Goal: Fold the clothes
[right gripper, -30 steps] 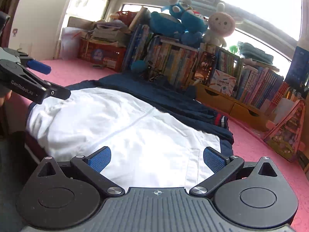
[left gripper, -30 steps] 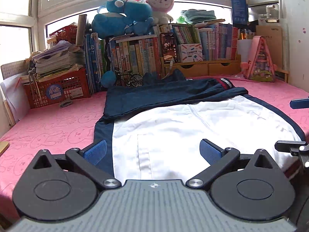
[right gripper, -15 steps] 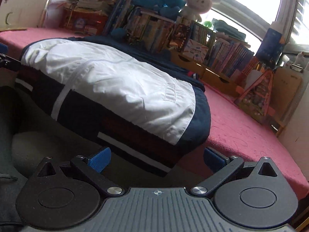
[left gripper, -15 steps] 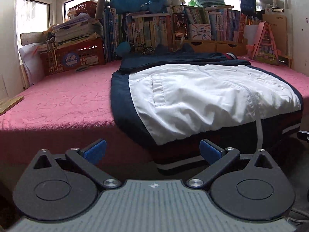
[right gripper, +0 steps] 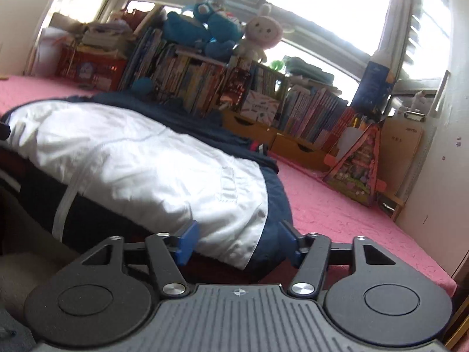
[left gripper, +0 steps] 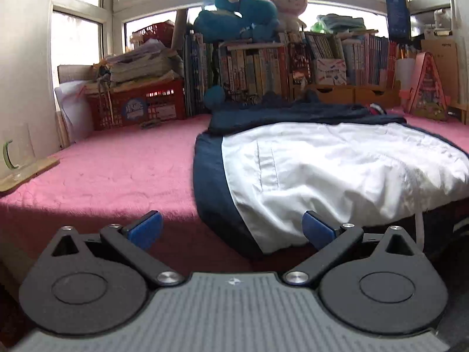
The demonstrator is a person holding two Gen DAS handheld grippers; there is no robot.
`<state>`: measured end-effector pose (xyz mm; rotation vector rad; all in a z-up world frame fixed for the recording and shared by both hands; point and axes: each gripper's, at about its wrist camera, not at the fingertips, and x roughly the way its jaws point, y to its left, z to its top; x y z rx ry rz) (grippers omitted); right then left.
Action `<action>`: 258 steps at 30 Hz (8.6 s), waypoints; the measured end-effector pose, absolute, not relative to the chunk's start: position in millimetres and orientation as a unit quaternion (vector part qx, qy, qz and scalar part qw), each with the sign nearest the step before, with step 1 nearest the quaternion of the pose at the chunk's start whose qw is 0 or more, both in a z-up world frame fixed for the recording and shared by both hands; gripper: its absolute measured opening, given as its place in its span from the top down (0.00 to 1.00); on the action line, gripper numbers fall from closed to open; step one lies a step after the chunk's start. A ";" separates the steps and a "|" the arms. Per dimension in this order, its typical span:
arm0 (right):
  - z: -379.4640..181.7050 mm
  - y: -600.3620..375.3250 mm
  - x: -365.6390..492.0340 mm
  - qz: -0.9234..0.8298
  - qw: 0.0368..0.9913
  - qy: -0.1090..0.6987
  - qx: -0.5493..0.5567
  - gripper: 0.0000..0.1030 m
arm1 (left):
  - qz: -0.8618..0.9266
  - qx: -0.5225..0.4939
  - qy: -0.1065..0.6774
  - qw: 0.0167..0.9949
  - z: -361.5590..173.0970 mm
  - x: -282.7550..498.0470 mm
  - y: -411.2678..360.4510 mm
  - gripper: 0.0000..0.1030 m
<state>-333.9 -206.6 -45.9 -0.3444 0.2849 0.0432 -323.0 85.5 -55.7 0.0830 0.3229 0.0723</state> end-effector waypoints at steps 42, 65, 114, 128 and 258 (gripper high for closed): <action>66.8 -274.7 -187.2 0.206 0.944 0.202 0.161 0.84 | -0.141 -0.135 0.151 0.969 30.4 -198.9 127.3 0.72; -16.8 -213.0 -53.6 0.214 0.894 0.360 0.160 0.82 | -0.246 0.244 0.181 0.921 -53.5 -258.2 1.0 0.20; 14.7 -135.1 -97.3 0.302 0.930 0.210 -0.024 0.41 | -0.107 0.027 0.205 0.972 -15.4 -181.5 127.1 0.02; -6.4 -168.1 -21.6 0.225 0.929 0.243 -0.165 0.14 | 0.013 -0.155 0.269 0.950 -40.8 -132.3 180.4 0.04; -9.4 -145.9 62.7 0.088 0.955 0.279 -0.053 0.69 | 0.070 0.189 0.257 0.945 -46.6 99.3 72.3 0.45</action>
